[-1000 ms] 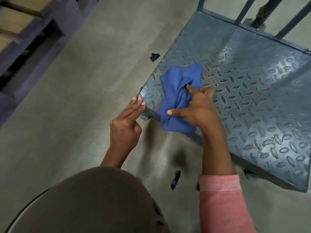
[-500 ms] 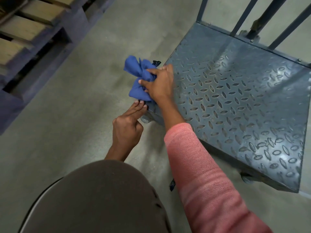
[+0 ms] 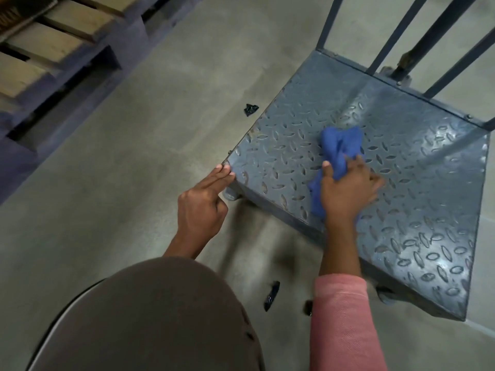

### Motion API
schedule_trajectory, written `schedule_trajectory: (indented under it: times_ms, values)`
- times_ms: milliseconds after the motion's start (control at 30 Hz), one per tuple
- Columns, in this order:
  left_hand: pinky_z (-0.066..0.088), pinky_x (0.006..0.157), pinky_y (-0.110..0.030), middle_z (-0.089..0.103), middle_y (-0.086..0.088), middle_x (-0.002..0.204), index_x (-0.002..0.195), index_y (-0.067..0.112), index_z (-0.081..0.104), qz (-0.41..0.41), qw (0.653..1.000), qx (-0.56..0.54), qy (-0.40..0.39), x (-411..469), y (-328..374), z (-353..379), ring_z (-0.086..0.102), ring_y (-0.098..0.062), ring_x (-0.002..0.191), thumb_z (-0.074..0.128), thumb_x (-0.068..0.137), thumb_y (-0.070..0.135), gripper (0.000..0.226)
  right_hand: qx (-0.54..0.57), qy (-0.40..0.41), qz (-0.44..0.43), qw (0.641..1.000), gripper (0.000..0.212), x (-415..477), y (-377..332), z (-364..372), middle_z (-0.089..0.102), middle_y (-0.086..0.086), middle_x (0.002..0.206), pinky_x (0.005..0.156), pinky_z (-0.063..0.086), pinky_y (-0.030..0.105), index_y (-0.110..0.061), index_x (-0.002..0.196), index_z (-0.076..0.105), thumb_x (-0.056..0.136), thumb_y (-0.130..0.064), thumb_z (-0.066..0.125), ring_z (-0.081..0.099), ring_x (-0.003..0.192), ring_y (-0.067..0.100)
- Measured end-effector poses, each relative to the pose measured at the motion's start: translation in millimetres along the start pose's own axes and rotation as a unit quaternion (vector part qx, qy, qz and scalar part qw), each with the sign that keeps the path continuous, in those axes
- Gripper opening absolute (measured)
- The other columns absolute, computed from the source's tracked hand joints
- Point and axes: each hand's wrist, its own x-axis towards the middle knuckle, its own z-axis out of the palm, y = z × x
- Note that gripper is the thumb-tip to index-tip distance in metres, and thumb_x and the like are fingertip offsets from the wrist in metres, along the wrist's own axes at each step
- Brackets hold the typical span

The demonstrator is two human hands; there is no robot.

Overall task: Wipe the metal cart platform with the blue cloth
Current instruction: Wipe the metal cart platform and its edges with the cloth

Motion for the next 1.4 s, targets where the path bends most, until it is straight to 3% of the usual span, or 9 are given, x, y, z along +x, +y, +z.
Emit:
schedule_trajectory:
  times_ms: [267,367,600,733,867,967,1100,1233,1400]
  values:
    - [0.059,0.086,-0.027,0.069,0.003,0.136,0.126,0.017,0.076,0.000,0.999,0.011,-0.031,1,-3,-4,0.063,-0.013,0.128,0.034,0.072,0.007,0.070,0.071,-0.225,-0.302,0.924,0.050,-56,-91,45,0.066,-0.008,0.132,0.088,0.036,0.030,-0.031,0.124,0.067,0.081,-0.009,0.057,0.047,0.107,0.025]
    - [0.061,0.084,-0.029,0.070,0.003,0.134,0.126,0.017,0.076,0.008,0.999,0.024,-0.041,2,-3,-8,0.067,-0.014,0.123,0.033,0.072,0.009,0.070,0.161,-0.255,-0.262,0.917,0.045,-44,-92,31,0.066,-0.015,0.103,0.083,0.037,0.021,-0.025,0.124,0.068,0.088,-0.002,0.056,0.050,0.103,0.022]
    - [0.060,0.083,-0.033,0.072,-0.005,0.131,0.123,0.013,0.077,0.016,0.996,0.056,-0.061,3,3,-9,0.069,-0.022,0.122,0.031,0.073,0.008,0.068,-0.093,-0.221,-0.386,0.891,0.065,-54,-86,32,0.042,-0.021,0.151,0.081,0.028,0.034,-0.052,0.134,0.055,0.084,-0.010,0.053,0.035,0.111,0.021]
    - [0.060,0.085,-0.037,0.071,-0.007,0.133,0.121,0.011,0.078,0.027,0.995,0.068,-0.065,5,3,-13,0.069,-0.025,0.121,0.029,0.071,0.009,0.070,-0.069,-0.217,-0.330,0.916,0.063,-68,-66,8,0.053,-0.022,0.142,0.084,0.036,0.036,-0.048,0.124,0.065,0.079,-0.005,0.056,0.039,0.109,0.022]
    - [0.059,0.098,-0.048,0.070,-0.011,0.133,0.122,0.005,0.076,0.045,0.995,0.075,-0.051,7,6,-11,0.065,-0.028,0.128,0.032,0.076,0.010,0.064,-0.087,-0.117,-0.158,0.977,0.045,-60,-40,-42,0.071,-0.011,0.112,0.082,0.048,0.044,-0.039,0.103,0.077,0.079,-0.007,0.056,0.045,0.104,0.029]
    - [0.055,0.104,-0.052,0.070,-0.015,0.132,0.123,0.001,0.075,0.057,0.995,0.066,-0.049,3,21,-2,0.065,-0.032,0.127,0.035,0.080,0.009,0.059,-0.045,-0.047,-0.139,0.988,0.048,-50,-54,-52,0.064,-0.003,0.126,0.087,0.043,0.037,-0.033,0.120,0.072,0.081,-0.010,0.056,0.044,0.111,0.031]
    - [0.055,0.102,-0.042,0.069,-0.014,0.134,0.126,0.001,0.073,0.054,0.996,0.045,-0.049,-4,25,5,0.065,-0.030,0.127,0.039,0.080,0.011,0.058,0.014,-0.178,-0.234,0.956,0.055,-75,-87,-15,0.042,0.002,0.149,0.100,0.040,0.032,-0.030,0.138,0.059,0.085,-0.017,0.059,0.036,0.130,0.026]
    - [0.057,0.101,-0.041,0.071,-0.012,0.132,0.126,0.006,0.073,0.060,0.996,0.048,-0.033,-4,17,4,0.067,-0.027,0.125,0.041,0.079,0.008,0.057,-0.069,-0.192,-0.224,0.953,0.059,-107,-70,7,0.034,-0.011,0.154,0.070,0.056,0.038,-0.037,0.142,0.048,0.085,-0.024,0.057,0.034,0.127,0.024]
    - [0.044,0.115,-0.053,0.065,-0.022,0.136,0.128,-0.006,0.068,0.102,0.993,0.063,-0.012,-6,26,22,0.056,-0.037,0.137,0.047,0.094,0.007,0.042,-0.100,-0.051,0.009,0.994,0.064,-95,-17,-31,0.035,-0.001,0.155,0.077,0.049,0.040,-0.029,0.145,0.047,0.083,-0.016,0.061,0.036,0.127,0.032]
